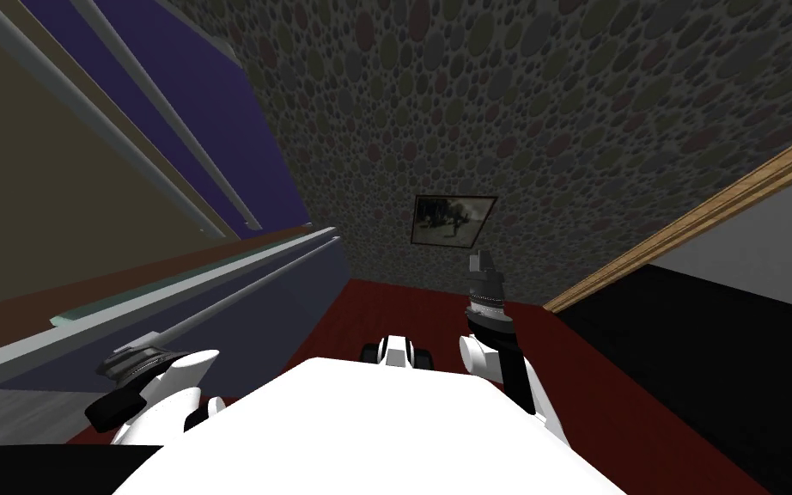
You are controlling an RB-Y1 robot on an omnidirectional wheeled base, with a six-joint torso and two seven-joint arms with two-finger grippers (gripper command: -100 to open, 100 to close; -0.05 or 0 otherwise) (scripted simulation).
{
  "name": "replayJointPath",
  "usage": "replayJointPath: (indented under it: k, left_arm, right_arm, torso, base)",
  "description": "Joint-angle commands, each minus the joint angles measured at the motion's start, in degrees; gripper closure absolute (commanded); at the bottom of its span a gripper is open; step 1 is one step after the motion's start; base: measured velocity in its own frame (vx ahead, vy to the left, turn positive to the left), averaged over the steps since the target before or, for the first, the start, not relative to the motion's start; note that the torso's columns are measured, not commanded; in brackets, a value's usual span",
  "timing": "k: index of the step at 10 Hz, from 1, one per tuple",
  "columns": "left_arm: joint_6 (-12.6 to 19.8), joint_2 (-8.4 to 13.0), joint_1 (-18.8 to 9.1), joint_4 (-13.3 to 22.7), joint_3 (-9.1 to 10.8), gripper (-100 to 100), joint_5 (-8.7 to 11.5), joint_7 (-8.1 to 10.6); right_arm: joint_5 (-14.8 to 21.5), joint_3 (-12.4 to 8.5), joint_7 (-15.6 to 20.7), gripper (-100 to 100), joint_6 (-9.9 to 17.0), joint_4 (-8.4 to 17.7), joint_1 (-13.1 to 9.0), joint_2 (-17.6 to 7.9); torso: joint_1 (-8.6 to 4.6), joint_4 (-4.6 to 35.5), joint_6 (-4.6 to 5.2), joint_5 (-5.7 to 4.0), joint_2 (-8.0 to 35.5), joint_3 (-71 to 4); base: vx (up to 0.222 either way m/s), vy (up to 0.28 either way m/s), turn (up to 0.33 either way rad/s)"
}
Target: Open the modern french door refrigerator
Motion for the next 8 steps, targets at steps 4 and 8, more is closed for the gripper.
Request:
replayJointPath:
  k: [4, 8]
  left_arm:
    - [-0.07, 1.08, -1.60, 0.41, 0.30, -100, 2.74, -4.26]
    - [0.56, 2.55, -2.20, 0.89, -3.62, -100, 1.06, -0.79]
  right_arm:
    - [0.00, 0.00, 0.00, 0, 0.00, 0.00, 0.00, 0.00]
    - [0.00, -0.02, 0.00, 0, -0.01, -0.01, 0.06, -0.01]
  torso:
    - [-0.06, -0.01, 0.16, 0.02, 0.02, 0.01]
    - [0.43, -0.12, -0.26, 0.25, -0.23, -0.13]
  base:
    - [-0.050, -0.022, -0.057]
    - [0.119, -0.004, 0.263]
